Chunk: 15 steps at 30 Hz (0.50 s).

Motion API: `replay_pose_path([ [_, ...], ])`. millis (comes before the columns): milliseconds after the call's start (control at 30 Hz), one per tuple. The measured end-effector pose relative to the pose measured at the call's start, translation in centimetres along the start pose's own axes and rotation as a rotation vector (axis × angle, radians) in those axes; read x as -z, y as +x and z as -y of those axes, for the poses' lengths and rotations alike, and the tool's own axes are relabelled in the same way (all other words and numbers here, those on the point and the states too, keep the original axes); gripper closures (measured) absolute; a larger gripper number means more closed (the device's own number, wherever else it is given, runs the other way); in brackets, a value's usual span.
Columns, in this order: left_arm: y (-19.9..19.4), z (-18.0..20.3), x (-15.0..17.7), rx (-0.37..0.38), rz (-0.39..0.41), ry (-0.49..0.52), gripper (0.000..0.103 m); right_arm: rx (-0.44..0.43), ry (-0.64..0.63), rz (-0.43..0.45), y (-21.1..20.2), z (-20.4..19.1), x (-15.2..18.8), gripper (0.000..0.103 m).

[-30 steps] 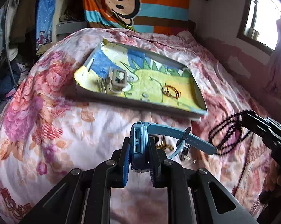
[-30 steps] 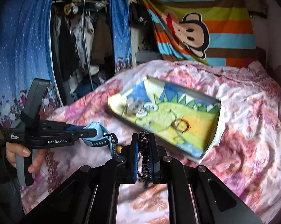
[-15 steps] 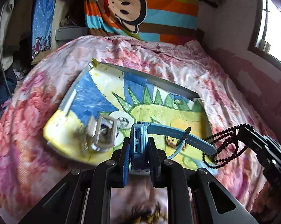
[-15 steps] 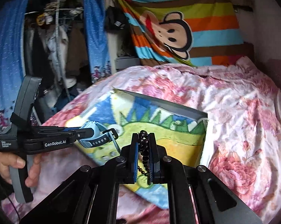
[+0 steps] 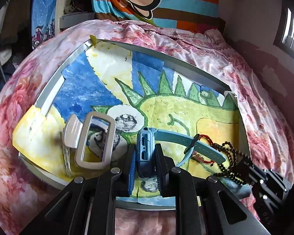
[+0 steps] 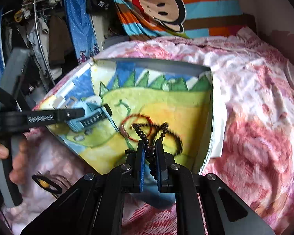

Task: Organize jewelry
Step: 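Lower the blue watch and black beads into the tray and open both tools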

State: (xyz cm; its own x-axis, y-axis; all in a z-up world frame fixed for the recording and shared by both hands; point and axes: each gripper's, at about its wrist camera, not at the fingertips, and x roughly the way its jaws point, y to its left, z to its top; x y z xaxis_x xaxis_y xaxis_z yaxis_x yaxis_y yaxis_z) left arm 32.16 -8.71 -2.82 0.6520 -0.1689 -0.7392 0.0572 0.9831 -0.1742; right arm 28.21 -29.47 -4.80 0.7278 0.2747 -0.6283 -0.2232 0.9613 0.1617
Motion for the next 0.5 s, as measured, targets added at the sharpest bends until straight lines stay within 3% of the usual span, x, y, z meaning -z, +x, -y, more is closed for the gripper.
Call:
replay_pose_path([
  [167, 0.0, 0.1, -0.1, 0.000, -0.003, 0.004, 0.085, 0.001, 0.015, -0.026, 0.6, 0.4, 0.5, 0.092],
  [233, 0.1, 0.0, -0.1, 0.009, -0.009, -0.001, 0.082, 0.003, 0.016, -0.022, 0.4, 0.3, 0.5, 0.088],
  [367, -0.3, 0.0, 0.0, 0.021, 0.004, -0.013, 0.078, 0.005, 0.010, 0.002, -0.4, 0.3, 0.6, 0.068],
  [500, -1.5, 0.2, -0.1, 0.048, 0.021, -0.010, 0.072, 0.022, -0.007, 0.029, -1.6, -0.1, 0.5, 0.066],
])
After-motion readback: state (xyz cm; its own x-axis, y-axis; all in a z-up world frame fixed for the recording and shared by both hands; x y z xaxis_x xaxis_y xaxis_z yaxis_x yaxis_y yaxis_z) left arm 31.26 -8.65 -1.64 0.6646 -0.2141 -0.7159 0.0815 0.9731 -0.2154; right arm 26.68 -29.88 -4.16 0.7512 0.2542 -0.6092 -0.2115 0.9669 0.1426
